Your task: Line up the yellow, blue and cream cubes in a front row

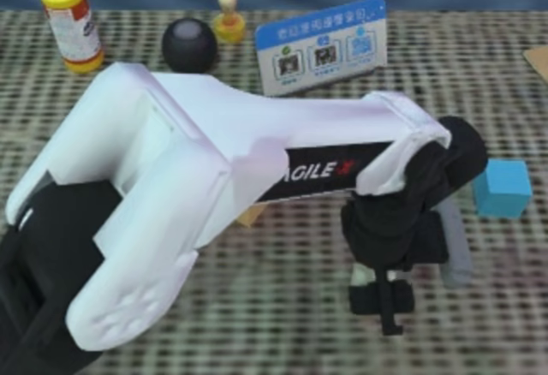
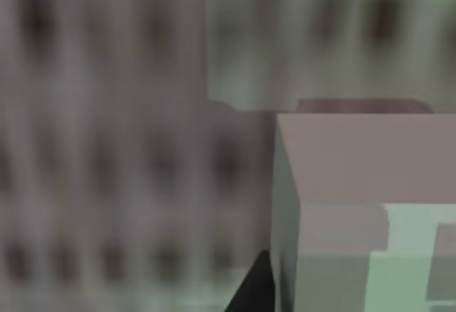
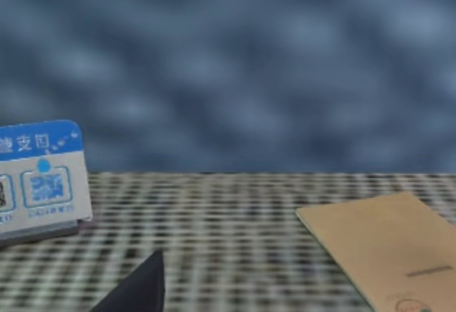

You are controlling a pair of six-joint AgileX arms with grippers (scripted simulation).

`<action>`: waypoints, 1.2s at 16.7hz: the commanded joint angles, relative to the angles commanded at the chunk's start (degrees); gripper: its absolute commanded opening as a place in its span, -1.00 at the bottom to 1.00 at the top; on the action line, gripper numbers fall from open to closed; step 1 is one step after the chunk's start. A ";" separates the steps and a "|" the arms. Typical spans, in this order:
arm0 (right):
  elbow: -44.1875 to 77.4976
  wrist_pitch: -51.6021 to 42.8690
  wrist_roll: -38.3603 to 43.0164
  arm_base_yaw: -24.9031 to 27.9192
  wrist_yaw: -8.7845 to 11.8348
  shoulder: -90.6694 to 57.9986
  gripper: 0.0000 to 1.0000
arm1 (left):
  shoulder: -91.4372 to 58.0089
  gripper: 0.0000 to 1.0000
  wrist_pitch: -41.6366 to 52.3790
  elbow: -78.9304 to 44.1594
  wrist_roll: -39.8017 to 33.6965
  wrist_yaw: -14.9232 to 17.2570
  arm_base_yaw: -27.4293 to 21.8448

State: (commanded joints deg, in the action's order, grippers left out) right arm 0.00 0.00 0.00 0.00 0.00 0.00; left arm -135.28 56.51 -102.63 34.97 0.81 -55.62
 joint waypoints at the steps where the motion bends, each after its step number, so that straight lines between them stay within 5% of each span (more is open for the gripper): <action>1: 0.00 0.00 0.00 0.00 0.00 0.00 1.00 | 0.00 0.66 0.00 0.00 0.00 0.00 0.00; 4: 0.00 0.00 0.00 0.00 0.00 0.00 1.00 | 0.00 1.00 0.00 0.00 0.00 0.00 0.00; 13: 0.00 0.00 0.00 0.00 0.00 0.00 1.00 | 0.07 1.00 0.21 -0.20 0.05 0.01 0.12; 20: 0.00 0.00 0.00 0.00 0.00 0.00 1.00 | 3.57 1.00 12.44 -8.55 0.01 -0.02 1.16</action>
State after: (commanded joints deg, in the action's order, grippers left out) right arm 0.00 0.00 0.00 0.00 0.00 0.00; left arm -131.71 68.95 -111.18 34.98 0.79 -54.46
